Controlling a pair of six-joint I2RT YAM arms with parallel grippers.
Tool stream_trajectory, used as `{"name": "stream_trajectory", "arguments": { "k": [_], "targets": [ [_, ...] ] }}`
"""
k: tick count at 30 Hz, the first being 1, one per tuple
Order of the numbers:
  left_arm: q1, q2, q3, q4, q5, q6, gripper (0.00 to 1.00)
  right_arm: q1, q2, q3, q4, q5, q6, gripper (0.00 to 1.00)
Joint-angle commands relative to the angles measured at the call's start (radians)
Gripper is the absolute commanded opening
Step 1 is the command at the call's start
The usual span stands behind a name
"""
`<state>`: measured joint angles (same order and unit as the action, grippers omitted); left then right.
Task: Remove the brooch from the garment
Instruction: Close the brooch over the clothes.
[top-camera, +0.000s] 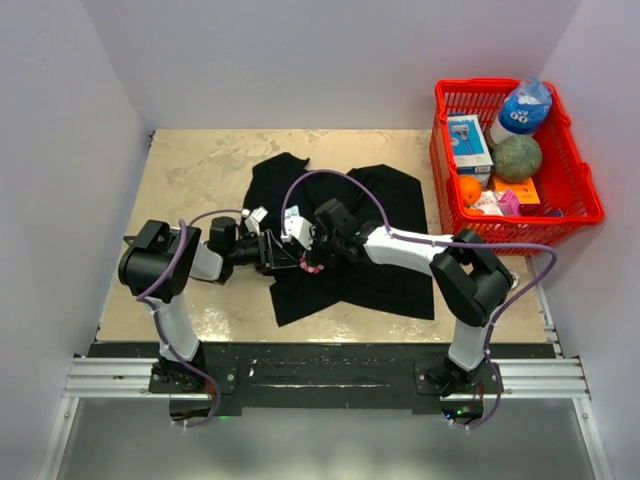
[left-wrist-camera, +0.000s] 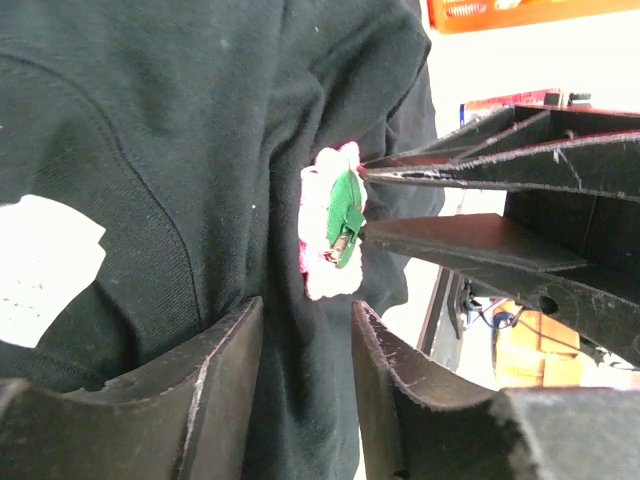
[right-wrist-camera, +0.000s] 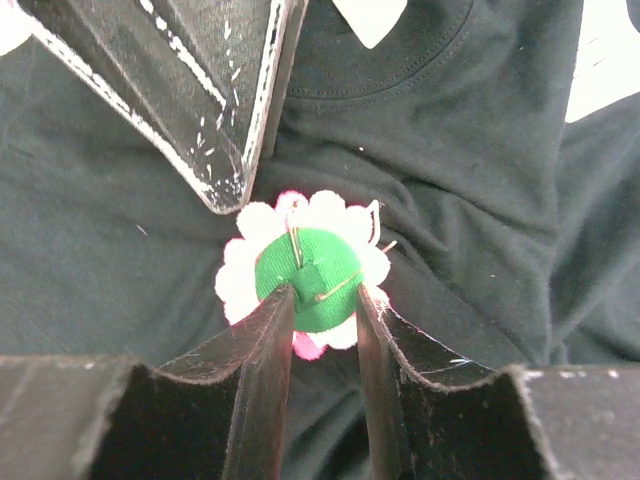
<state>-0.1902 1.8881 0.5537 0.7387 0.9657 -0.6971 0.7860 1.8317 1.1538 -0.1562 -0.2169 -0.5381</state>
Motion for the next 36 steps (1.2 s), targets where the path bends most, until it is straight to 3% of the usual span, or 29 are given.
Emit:
{"name": "stream_trajectory", "arguments": {
  "k": [1,17,26,36],
  "targets": [
    [-0.034,0.049,-0.006,-0.068,-0.108,0.036,0.44,-0.001,-0.028,0.024,0.001,-0.007,0.042,0.36],
    [-0.083,0.124,0.031,-0.147,-0.167,0.064,0.2,-0.005,0.032,0.003,0.072,-0.056,0.043,0.38],
    [-0.083,0.132,0.04,-0.157,-0.16,0.067,0.2,-0.008,0.054,0.046,0.003,-0.013,0.004,0.35],
    [-0.078,0.118,0.032,-0.16,-0.156,0.074,0.19,-0.008,0.081,0.078,-0.031,-0.018,-0.003,0.19]
  ]
}}
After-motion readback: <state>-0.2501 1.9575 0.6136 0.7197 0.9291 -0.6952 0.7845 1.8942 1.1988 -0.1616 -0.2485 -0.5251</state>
